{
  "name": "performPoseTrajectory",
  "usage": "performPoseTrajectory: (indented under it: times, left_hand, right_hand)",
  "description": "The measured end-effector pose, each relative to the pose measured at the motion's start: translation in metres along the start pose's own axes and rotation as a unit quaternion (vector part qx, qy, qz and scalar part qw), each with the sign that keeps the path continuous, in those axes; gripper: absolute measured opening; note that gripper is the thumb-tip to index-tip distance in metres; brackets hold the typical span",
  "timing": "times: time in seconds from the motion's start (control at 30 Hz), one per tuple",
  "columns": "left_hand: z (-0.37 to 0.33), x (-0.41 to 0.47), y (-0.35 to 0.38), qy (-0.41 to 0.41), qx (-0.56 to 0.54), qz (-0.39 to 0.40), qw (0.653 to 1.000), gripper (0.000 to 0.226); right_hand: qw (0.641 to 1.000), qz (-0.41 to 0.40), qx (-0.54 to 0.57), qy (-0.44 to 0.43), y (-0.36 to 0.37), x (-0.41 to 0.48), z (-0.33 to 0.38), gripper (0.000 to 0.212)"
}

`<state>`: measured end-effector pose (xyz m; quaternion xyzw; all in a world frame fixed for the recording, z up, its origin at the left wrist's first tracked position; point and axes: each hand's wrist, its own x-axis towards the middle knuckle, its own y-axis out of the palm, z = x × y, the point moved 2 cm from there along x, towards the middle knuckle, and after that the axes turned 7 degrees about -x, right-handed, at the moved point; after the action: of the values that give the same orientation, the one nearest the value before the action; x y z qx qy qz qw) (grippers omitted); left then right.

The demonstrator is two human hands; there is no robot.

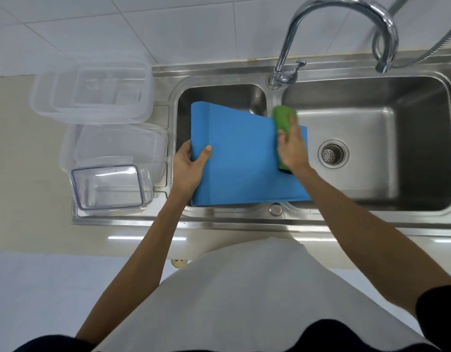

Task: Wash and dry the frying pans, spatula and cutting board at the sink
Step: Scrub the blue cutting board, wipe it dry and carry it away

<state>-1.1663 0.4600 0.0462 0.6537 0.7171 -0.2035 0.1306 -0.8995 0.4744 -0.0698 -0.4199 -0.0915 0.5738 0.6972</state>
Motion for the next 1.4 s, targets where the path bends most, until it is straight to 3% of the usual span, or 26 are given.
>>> performPoseTrajectory:
  times: [0.1, 0.2, 0.3, 0.4, 0.57, 0.7, 0.93, 1.23, 1.33, 1.4]
  left_hand:
    - [0.001, 0.001, 0.003, 0.018, 0.012, 0.004, 1.0, 0.034]
    - [-0.001, 0.002, 0.005, 0.03, 0.027, -0.002, 0.999, 0.035]
    - [-0.006, 0.006, 0.009, 0.039, 0.049, 0.0, 0.998, 0.034]
    - [-0.012, 0.006, 0.013, 0.074, 0.088, -0.018, 0.993, 0.03]
    - [-0.025, 0.007, 0.016, 0.065, 0.032, -0.031, 0.997, 0.077]
    - [-0.037, 0.007, 0.023, 0.048, -0.004, -0.035, 0.998, 0.082]
    - [-0.053, 0.016, 0.03, 0.049, -0.098, -0.026, 0.994, 0.075]
    - [-0.05, 0.036, 0.028, -0.045, -0.2, 0.037, 0.978, 0.12]
    - [-0.047, 0.037, 0.025, -0.068, -0.227, 0.012, 0.971, 0.109]
    - [-0.046, 0.037, 0.023, -0.101, -0.229, 0.007, 0.968, 0.089]
  right_hand:
    - [0.994, 0.001, 0.033, 0.103, -0.006, 0.01, -0.013, 0.067]
    - [0.996, -0.013, 0.038, 0.081, -0.003, -0.004, 0.019, 0.064]
    - [0.999, -0.005, 0.033, 0.001, 0.005, -0.035, 0.067, 0.059]
    - [0.989, 0.007, 0.041, -0.145, 0.014, -0.058, 0.124, 0.057]
    - [0.97, 0.001, 0.07, -0.233, 0.001, -0.042, 0.17, 0.055]
    - [0.953, -0.03, 0.081, -0.29, -0.009, -0.037, 0.191, 0.049]
    - [0.937, -0.101, 0.024, -0.333, 0.0, -0.076, 0.179, 0.039]
    - [0.928, -0.117, 0.015, -0.354, -0.005, -0.14, 0.154, 0.037]
    - [0.927, -0.113, -0.022, -0.358, 0.005, -0.161, 0.132, 0.044]
    - [0.918, -0.114, -0.088, -0.369, 0.013, -0.165, 0.12, 0.051]
